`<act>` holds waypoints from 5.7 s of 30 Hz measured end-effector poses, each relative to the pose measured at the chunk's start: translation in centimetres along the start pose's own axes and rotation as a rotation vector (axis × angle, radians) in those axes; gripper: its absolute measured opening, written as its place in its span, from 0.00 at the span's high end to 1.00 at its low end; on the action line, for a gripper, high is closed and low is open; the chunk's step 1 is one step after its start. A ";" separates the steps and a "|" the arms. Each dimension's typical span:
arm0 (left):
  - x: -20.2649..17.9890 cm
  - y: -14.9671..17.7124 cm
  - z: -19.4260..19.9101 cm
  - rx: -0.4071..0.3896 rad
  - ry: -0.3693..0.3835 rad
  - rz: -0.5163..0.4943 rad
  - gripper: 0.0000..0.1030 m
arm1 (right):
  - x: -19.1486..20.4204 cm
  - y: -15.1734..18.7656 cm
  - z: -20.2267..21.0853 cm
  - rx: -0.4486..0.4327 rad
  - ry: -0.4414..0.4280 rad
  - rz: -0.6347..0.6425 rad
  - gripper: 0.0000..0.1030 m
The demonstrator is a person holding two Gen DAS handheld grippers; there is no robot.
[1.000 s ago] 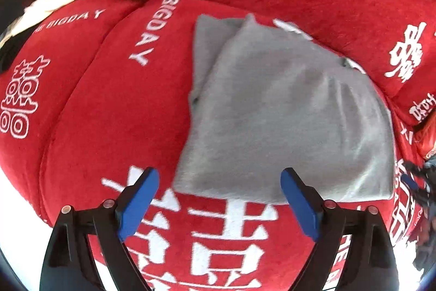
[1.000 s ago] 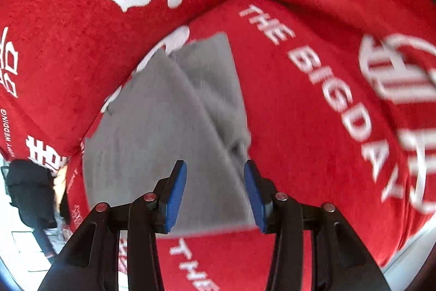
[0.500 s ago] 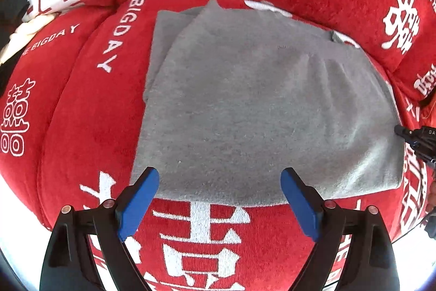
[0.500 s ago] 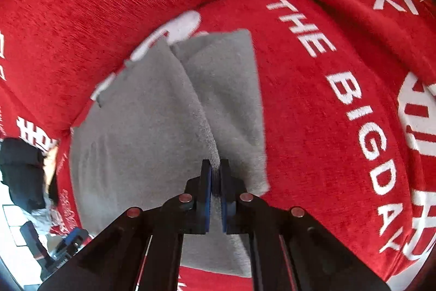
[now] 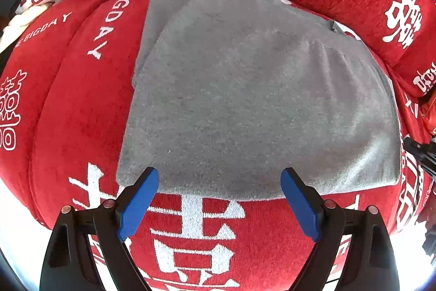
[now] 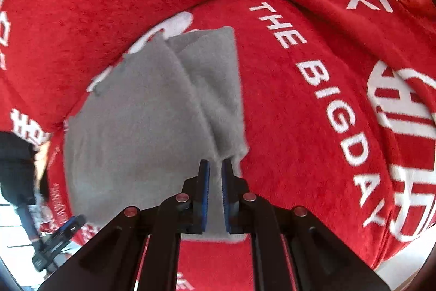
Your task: Fold small clothes
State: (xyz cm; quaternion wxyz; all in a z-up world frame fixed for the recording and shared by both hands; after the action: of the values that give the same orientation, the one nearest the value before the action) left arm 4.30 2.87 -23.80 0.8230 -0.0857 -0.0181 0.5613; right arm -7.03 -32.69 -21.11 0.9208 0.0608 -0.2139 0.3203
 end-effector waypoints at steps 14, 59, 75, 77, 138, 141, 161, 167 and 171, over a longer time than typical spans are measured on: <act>1.3 0.7 -0.4 0.032 0.046 0.055 0.11 | 5.5 8.2 -3.6 0.241 -0.189 0.063 0.56; 7.2 1.7 -3.1 -0.159 0.585 0.645 0.11 | 13.0 10.9 -10.5 0.372 -0.554 -0.222 0.91; 1.7 -3.2 2.2 -0.313 -0.035 0.035 0.91 | 17.3 8.6 -5.9 0.410 -0.371 0.197 0.63; 0.3 -3.4 3.0 -0.338 -0.089 -0.072 0.91 | 20.3 6.2 -5.3 0.408 -0.341 0.281 0.26; -28.6 -1.9 1.0 -0.268 0.139 -0.851 0.91 | -0.3 -11.0 -3.5 0.119 -0.310 0.088 0.85; -28.9 -0.9 0.9 -0.272 0.109 -0.865 0.91 | -0.4 -10.4 -4.9 0.130 -0.184 0.119 0.75; -10.2 -2.7 0.9 -0.005 0.257 -0.236 0.27 | -4.9 1.3 0.6 0.165 -0.298 -0.162 0.50; -9.4 -3.4 -1.1 0.068 0.407 -0.158 0.69 | -4.3 1.6 1.0 0.130 -0.325 -0.196 0.88; -9.9 -2.6 -0.1 0.025 0.343 -0.291 0.74 | -3.9 2.6 1.1 0.131 -0.315 -0.195 0.88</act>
State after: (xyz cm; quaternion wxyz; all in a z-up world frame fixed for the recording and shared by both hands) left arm 3.01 -7.24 -22.86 0.8872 -0.1660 0.1170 0.4142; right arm -11.82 -33.11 -21.85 0.8967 0.1903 -0.3273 0.2292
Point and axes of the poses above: each gripper's, at about its wrist camera, not at the fingertips, and z roughly against the way its jaws point, x to its left, y to its underside, the point moved 1 cm from there along -z, roughly the way its jaws point, and after that the axes turned 11 degrees about -z, right-handed, at the moved point
